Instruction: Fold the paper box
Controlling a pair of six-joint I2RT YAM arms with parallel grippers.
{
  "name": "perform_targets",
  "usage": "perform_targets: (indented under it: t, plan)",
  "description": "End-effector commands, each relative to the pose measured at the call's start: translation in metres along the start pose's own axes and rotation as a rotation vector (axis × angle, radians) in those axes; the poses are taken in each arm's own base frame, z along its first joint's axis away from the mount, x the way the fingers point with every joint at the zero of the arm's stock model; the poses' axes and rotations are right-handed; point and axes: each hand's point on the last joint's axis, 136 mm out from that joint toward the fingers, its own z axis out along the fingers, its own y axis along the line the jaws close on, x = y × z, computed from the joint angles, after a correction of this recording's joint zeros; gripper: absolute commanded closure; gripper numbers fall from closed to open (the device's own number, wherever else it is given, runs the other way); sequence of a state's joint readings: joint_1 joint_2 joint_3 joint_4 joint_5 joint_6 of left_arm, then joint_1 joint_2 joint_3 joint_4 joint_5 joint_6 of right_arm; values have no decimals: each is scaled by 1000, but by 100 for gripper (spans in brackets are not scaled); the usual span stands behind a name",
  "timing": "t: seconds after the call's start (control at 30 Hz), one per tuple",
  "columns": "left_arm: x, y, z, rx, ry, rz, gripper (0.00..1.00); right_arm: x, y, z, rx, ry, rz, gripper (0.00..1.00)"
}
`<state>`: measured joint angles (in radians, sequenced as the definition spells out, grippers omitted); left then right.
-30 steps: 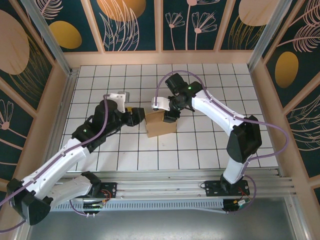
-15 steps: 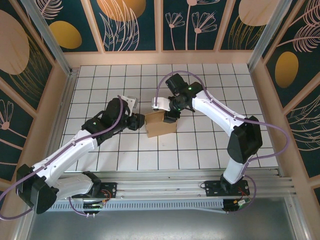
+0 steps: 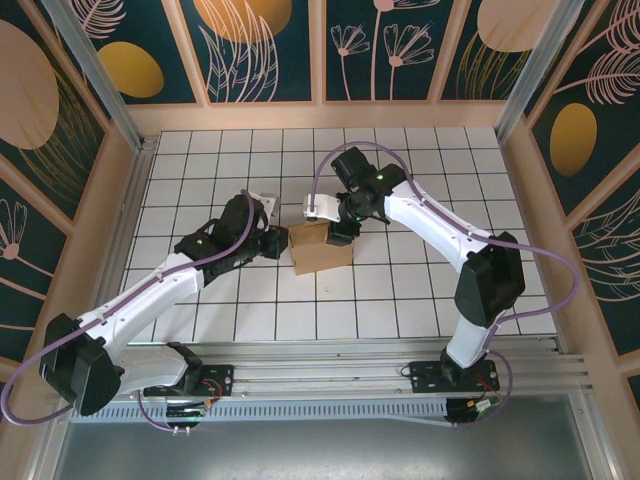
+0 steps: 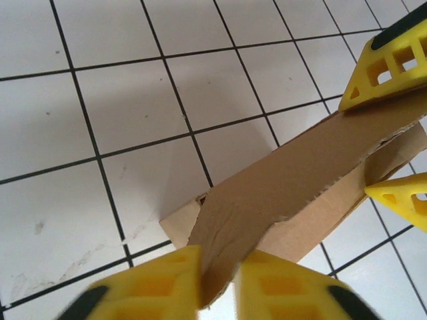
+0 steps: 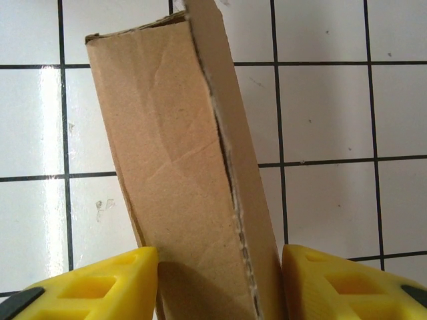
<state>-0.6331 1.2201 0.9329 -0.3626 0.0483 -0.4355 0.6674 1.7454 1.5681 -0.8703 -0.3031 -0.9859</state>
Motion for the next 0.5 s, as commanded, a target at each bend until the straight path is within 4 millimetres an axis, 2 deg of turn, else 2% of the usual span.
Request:
perform_targets:
  t: [0.0,0.17,0.3,0.47]
  plan:
    - [-9,-5,0,26,-23,-59,88,5,6,-2,-11,10,2,49]
    - [-11,-19,2,104,-19,-157,96,4,4,-2,-8,8,3,49]
    - [-9,-22,6,130,-11,-202,100,4,5,-1,-11,9,5,49]
    - [-10,-23,9,139,-16,-283,100,5,6,-1,-12,10,6,49]
